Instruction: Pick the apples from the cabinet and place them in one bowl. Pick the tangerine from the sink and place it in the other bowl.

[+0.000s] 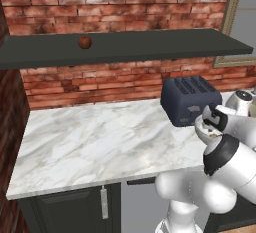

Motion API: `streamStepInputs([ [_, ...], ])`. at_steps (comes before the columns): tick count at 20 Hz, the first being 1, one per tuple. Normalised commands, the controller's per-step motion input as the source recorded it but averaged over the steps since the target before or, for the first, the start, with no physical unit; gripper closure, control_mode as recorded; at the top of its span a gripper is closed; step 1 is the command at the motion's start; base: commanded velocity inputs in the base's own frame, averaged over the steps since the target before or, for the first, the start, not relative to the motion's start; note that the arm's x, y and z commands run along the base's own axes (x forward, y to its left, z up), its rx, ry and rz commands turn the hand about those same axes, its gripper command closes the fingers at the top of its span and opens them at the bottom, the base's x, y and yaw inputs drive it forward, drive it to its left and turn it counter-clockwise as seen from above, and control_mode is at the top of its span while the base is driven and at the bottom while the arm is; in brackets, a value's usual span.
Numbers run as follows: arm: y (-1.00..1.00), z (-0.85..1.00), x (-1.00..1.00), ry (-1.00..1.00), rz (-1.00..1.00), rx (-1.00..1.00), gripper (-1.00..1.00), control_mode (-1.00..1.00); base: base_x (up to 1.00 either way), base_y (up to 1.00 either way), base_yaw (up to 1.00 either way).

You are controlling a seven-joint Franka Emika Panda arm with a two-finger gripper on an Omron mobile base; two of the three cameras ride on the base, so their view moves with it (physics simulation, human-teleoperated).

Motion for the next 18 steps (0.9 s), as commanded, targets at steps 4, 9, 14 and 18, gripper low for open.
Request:
streamStepInputs([
  [4, 0.05, 0.51, -0.32, 0.0, 0.0, 0.0, -1.0, -1.0, 0.0, 0.0, 0.0],
  [9, 0.48, 0.44, -0.4, -0.01, 0.0, 0.0, -1.0, -1.0, 0.0, 0.0, 0.0],
  [14, 0.48, 0.31, -0.6, -0.07, 0.0, 0.0, -1.0, -1.0, 0.0, 0.0, 0.0],
  [18, 0.45, 0.56, -0.54, -0.01, 0.0, 0.0, -1.0, -1.0, 0.0, 0.0, 0.0],
])
